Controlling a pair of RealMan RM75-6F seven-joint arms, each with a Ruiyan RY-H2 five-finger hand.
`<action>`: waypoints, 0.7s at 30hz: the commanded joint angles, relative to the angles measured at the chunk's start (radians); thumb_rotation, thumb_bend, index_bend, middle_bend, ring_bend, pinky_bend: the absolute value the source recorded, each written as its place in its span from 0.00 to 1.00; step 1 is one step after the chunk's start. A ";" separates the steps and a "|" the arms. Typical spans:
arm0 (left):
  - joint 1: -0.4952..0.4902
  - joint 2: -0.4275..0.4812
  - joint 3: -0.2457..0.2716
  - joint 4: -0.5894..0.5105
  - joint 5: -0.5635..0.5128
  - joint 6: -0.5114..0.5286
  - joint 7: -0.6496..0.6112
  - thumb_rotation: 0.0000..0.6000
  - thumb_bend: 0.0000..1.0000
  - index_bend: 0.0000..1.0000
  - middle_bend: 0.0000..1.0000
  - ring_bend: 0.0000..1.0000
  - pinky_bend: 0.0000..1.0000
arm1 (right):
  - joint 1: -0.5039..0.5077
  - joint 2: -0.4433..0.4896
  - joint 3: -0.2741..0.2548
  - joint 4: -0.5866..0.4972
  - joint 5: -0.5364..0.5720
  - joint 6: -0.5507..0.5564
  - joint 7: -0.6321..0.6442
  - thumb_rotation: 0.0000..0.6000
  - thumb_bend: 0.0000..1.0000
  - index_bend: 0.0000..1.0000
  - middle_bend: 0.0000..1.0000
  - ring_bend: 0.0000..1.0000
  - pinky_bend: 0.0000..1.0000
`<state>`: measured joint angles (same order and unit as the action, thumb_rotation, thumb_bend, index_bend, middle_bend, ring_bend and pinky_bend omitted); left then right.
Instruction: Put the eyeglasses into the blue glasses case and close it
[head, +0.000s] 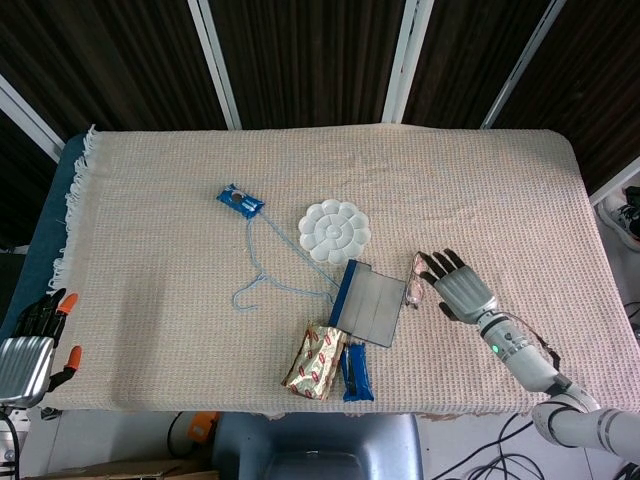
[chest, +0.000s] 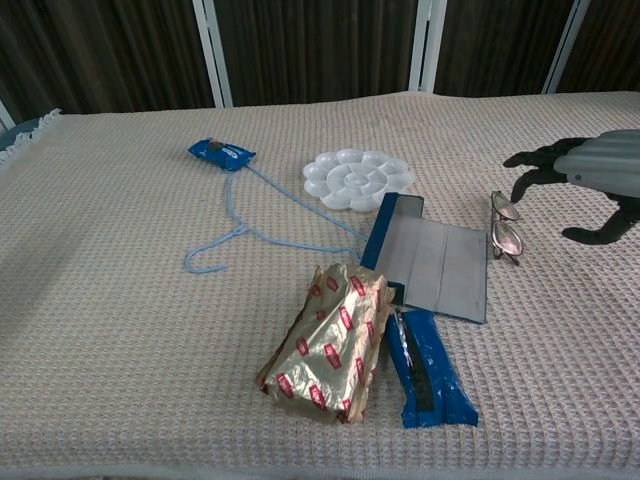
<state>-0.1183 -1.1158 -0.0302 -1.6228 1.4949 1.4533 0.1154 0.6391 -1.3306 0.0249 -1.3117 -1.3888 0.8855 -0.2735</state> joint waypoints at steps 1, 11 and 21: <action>0.001 0.001 -0.002 0.002 0.001 0.004 -0.006 1.00 0.43 0.00 0.00 0.00 0.12 | 0.055 -0.129 -0.008 0.252 -0.156 0.057 0.116 1.00 0.53 0.39 0.00 0.00 0.00; 0.004 0.001 -0.008 0.005 -0.014 0.006 -0.008 1.00 0.43 0.00 0.00 0.00 0.13 | 0.126 -0.210 -0.091 0.486 -0.316 0.077 0.210 1.00 0.53 0.46 0.00 0.00 0.00; 0.004 -0.004 -0.012 0.002 -0.020 0.007 0.003 1.00 0.43 0.00 0.00 0.00 0.13 | 0.148 -0.237 -0.113 0.537 -0.343 0.085 0.258 1.00 0.53 0.47 0.00 0.00 0.00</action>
<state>-0.1138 -1.1202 -0.0420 -1.6211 1.4748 1.4605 0.1187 0.7861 -1.5679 -0.0855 -0.7762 -1.7324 0.9762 -0.0102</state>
